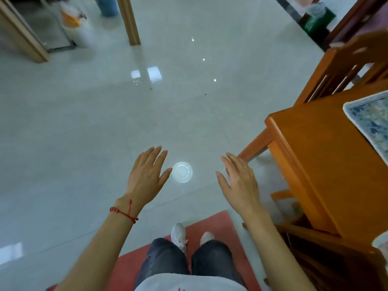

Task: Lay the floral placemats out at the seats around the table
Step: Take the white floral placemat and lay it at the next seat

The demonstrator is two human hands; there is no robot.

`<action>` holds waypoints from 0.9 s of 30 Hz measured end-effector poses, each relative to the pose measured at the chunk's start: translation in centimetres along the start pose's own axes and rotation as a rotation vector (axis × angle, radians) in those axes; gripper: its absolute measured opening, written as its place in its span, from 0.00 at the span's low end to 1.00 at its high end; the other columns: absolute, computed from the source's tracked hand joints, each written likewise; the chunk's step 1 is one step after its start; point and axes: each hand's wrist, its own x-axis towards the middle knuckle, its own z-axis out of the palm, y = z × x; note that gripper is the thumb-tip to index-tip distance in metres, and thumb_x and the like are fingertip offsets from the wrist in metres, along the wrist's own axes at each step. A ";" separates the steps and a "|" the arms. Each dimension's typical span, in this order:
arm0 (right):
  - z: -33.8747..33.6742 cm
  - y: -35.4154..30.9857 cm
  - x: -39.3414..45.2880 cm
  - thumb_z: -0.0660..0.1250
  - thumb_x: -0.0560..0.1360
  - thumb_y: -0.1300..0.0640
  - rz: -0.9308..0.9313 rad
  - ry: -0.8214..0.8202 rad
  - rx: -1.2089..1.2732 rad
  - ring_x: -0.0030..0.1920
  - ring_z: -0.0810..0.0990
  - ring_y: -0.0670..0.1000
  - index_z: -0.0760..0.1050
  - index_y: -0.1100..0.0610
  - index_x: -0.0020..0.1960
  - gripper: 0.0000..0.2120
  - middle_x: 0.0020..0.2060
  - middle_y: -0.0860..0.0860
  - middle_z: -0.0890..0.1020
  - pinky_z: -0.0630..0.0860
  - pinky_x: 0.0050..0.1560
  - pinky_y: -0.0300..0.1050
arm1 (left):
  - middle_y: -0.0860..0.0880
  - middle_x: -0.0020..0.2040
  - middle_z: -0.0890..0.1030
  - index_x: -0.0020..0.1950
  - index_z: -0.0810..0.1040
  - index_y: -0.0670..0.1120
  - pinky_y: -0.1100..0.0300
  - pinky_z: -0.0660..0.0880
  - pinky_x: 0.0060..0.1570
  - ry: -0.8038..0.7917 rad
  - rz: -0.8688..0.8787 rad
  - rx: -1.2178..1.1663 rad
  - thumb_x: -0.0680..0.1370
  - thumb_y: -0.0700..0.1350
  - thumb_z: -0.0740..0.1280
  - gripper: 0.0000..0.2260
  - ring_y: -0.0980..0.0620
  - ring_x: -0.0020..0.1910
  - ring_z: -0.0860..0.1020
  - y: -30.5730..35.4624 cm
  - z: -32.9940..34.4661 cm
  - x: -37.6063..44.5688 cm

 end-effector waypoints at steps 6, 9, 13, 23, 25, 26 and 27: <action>2.4 -2.2 5.5 0.55 0.75 0.49 -0.125 -0.068 -0.012 0.62 0.74 0.59 0.71 0.61 0.63 0.22 0.62 0.59 0.75 0.72 0.59 0.55 | 0.40 0.62 0.77 0.63 0.73 0.40 0.44 0.72 0.58 -0.008 -0.108 -0.013 0.79 0.59 0.41 0.31 0.39 0.60 0.76 -3.9 -0.1 2.0; 3.2 -2.5 9.1 0.55 0.75 0.49 -0.149 -0.095 -0.036 0.61 0.75 0.59 0.71 0.61 0.62 0.22 0.61 0.59 0.76 0.72 0.59 0.55 | 0.40 0.62 0.77 0.63 0.73 0.40 0.44 0.71 0.59 -0.016 -0.137 0.006 0.80 0.59 0.41 0.31 0.39 0.61 0.76 -5.2 -0.3 4.0; 3.6 -2.3 14.8 0.54 0.74 0.48 -0.177 -0.103 -0.062 0.60 0.76 0.58 0.72 0.61 0.61 0.23 0.61 0.58 0.77 0.72 0.58 0.53 | 0.40 0.62 0.77 0.64 0.72 0.40 0.44 0.70 0.61 -0.016 -0.168 0.022 0.80 0.58 0.40 0.30 0.40 0.61 0.75 -6.6 -0.7 8.6; 3.1 -0.2 29.9 0.52 0.75 0.44 -0.155 -0.151 -0.115 0.64 0.73 0.58 0.71 0.59 0.64 0.26 0.64 0.57 0.74 0.69 0.62 0.53 | 0.40 0.61 0.78 0.63 0.74 0.40 0.43 0.72 0.58 -0.014 -0.189 0.070 0.80 0.58 0.39 0.32 0.40 0.60 0.76 -8.6 -3.8 22.0; 2.9 -0.2 32.1 0.54 0.76 0.44 -0.141 -0.149 -0.098 0.66 0.71 0.57 0.69 0.59 0.66 0.25 0.67 0.56 0.72 0.66 0.64 0.52 | 0.40 0.61 0.77 0.63 0.73 0.40 0.43 0.71 0.59 0.004 -0.186 0.063 0.80 0.58 0.40 0.31 0.40 0.60 0.76 -8.9 -4.5 24.3; 2.9 -0.2 33.0 0.54 0.76 0.44 -0.134 -0.146 -0.087 0.67 0.70 0.57 0.68 0.58 0.67 0.25 0.67 0.56 0.71 0.65 0.65 0.51 | 0.40 0.62 0.77 0.63 0.73 0.40 0.43 0.71 0.59 0.014 -0.182 0.063 0.80 0.58 0.40 0.31 0.40 0.60 0.76 -9.2 -4.7 25.4; 2.9 -0.2 34.3 0.53 0.76 0.44 -0.128 -0.134 -0.079 0.67 0.70 0.57 0.68 0.58 0.67 0.26 0.67 0.56 0.71 0.65 0.65 0.51 | 0.40 0.62 0.77 0.64 0.73 0.40 0.43 0.71 0.59 0.016 -0.177 0.067 0.80 0.58 0.40 0.31 0.40 0.60 0.76 -9.4 -5.0 26.8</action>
